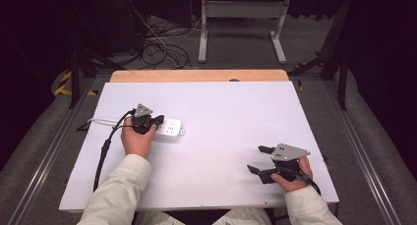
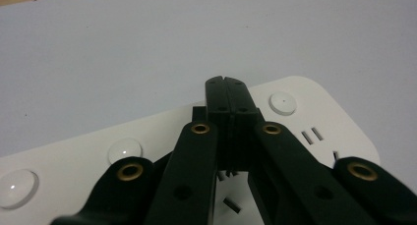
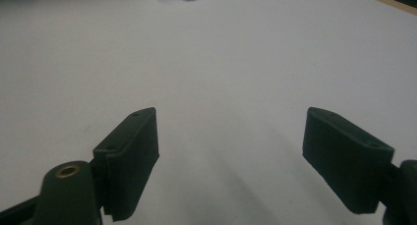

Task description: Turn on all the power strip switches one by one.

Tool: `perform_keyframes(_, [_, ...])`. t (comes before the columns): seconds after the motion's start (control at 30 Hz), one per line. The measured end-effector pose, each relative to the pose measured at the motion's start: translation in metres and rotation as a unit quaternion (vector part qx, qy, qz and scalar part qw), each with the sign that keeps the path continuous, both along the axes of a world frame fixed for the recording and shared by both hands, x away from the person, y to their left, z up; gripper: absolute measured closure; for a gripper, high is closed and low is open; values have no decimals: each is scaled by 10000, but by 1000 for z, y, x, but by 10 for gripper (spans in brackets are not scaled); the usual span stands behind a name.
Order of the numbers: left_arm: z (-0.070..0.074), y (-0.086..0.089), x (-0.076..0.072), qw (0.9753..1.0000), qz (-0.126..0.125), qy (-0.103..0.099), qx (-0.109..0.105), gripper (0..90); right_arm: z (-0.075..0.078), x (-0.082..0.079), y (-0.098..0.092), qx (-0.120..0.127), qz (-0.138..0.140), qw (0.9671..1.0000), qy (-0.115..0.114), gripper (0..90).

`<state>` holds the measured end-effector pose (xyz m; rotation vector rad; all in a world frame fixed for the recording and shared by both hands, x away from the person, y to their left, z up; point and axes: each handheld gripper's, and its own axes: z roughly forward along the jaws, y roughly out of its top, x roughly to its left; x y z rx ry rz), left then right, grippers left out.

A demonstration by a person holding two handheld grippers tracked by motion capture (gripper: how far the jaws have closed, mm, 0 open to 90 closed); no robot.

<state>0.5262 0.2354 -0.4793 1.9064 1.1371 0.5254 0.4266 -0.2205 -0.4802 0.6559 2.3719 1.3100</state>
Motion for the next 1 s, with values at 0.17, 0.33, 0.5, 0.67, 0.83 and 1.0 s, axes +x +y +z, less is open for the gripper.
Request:
perform_keyframes(0.17, [0,0,0,10000,-6,11,30,900,0,0,0,-13,12,10000,-2,220])
perform_keyframes(0.33, [2,-1,2,9999,34,54,135,900,-1,0,1,-25,23,10000,10,220])
perform_keyframes(0.5, [7,-9,2,9969,64,29,788,900,-1,0,1,-25,19,10000,15,219])
perform_keyframes(0.67, [10,3,3,9996,-11,110,265,900,0,0,0,-3,9,10000,21,218])
perform_keyframes(0.83, [20,-7,-1,9996,-257,-58,-78,900,-1,1,1,-13,1,10000,27,218])
perform_keyframes(1.0, [20,-16,-1,9993,-379,-43,68,900,-1,0,1,-7,7,10000,21,218])
